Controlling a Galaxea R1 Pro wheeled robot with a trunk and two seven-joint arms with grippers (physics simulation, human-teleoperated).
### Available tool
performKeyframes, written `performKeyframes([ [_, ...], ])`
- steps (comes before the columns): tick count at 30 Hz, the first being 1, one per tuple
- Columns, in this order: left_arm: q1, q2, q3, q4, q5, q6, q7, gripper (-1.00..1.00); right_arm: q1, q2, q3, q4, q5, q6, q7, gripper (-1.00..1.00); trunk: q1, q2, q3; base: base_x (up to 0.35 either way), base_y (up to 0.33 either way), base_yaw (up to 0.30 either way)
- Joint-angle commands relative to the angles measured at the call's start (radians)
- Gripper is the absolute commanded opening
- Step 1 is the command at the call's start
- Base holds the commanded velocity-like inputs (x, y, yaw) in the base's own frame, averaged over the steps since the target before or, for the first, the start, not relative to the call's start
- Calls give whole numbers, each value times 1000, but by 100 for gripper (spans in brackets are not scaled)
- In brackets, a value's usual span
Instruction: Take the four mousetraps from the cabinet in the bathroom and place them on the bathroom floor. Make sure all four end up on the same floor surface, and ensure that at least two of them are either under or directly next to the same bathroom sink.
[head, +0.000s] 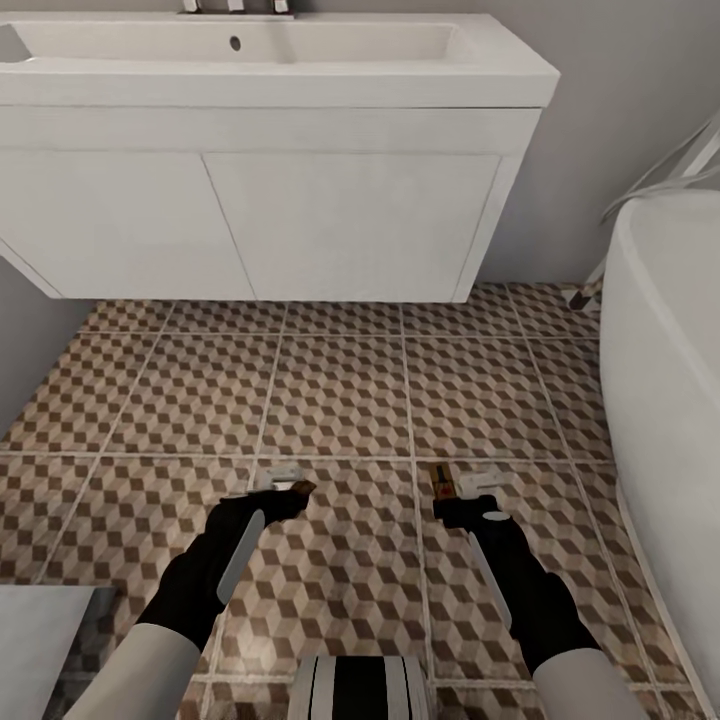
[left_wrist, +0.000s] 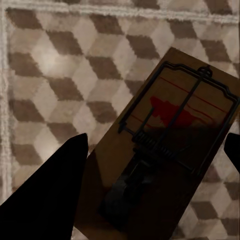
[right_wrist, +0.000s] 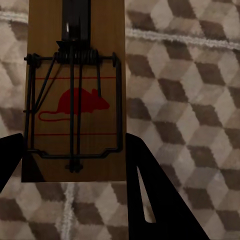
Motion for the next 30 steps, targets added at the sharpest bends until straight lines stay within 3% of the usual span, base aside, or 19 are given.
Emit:
performKeyframes([
  [1,0,0,-2,-1,8,-7,35,-100,0,0,2,-1,4,6,-1,-100,0,0,-2,0,0,0],
  [5,0,-9,-20,-1,4,-50,147,-100,0,0,2,-1,4,6,-1,-100,0,0,-9,0,0,0],
  [9,0,-16,-100,0,4,-74,245,-100,0,-1,2,-1,6,6,-1,-100,0,0,-15,0,0,0],
  [14,0,-12,-123,-20,6,-123,261,-100,0,-1,1,-1,6,6,-1,-100,0,0,-23,0,0,0],
  [21,0,-11,-128,-29,9,-136,259,-100,0,-2,2,-1,6,5,-1,-100,0,0,-34,0,0,0],
  [30,0,-12,-129,-34,11,-137,204,-100,0,-2,1,-1,6,6,-1,-100,0,0,-49,0,0,0],
])
